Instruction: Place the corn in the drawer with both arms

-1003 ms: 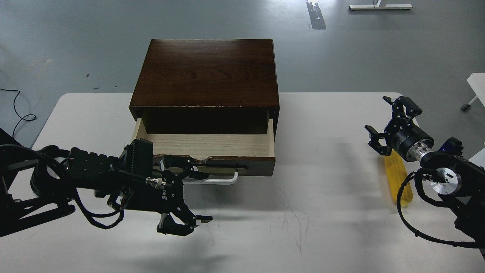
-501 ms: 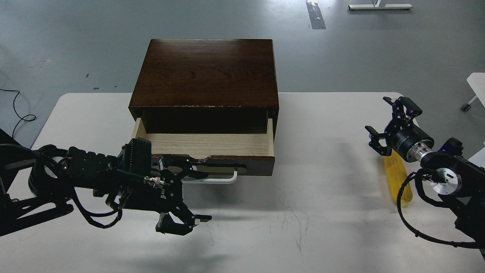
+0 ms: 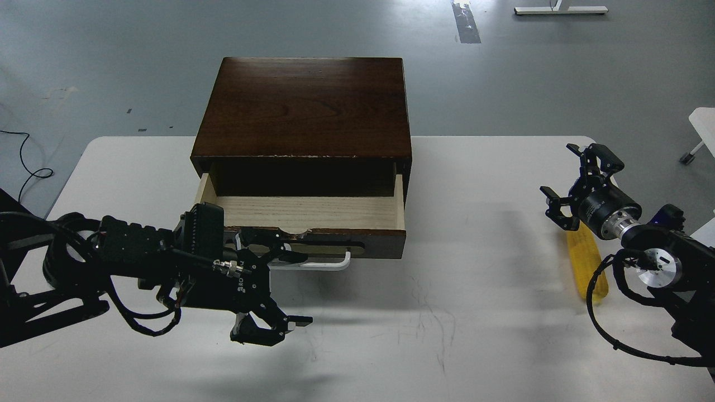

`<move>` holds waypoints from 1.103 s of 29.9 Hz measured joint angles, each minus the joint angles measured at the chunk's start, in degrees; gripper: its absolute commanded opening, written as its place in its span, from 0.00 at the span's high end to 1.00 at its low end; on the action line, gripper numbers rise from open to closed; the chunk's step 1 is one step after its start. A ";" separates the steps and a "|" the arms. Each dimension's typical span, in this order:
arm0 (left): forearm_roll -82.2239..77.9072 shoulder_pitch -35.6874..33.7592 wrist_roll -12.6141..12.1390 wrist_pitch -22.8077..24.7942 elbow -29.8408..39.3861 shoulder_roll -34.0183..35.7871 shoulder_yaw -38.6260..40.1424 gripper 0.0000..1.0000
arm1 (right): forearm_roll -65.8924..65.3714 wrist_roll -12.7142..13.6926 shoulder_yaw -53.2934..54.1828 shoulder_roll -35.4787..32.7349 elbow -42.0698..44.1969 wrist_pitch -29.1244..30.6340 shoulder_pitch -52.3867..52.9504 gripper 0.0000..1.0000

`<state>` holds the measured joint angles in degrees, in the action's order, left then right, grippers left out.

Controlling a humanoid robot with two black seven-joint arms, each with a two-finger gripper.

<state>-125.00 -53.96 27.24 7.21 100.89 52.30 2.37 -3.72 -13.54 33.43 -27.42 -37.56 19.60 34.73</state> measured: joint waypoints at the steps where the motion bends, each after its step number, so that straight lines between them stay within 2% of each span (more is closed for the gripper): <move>1: 0.00 0.00 0.00 0.00 0.00 0.00 0.00 0.02 | 0.01 0.00 0.00 0.00 0.02 0.00 0.00 0.00; 15: 0.01 0.10 -0.28 -1.38 0.00 -0.09 0.81 0.02 | 0.01 0.00 0.06 0.00 0.04 0.00 0.00 0.00; 27: 0.00 0.45 -1.93 -4.82 -0.10 0.36 2.37 0.02 | 0.01 -0.03 0.05 0.00 0.04 0.00 -0.04 0.00; 33: 0.00 0.76 -1.61 -9.32 -0.01 1.35 2.06 0.02 | 0.01 -0.03 -0.01 0.00 0.20 0.00 0.06 0.00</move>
<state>-125.00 -53.20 25.63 -2.11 100.89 53.65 4.44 -3.71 -13.57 33.42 -27.42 -37.35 19.60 34.79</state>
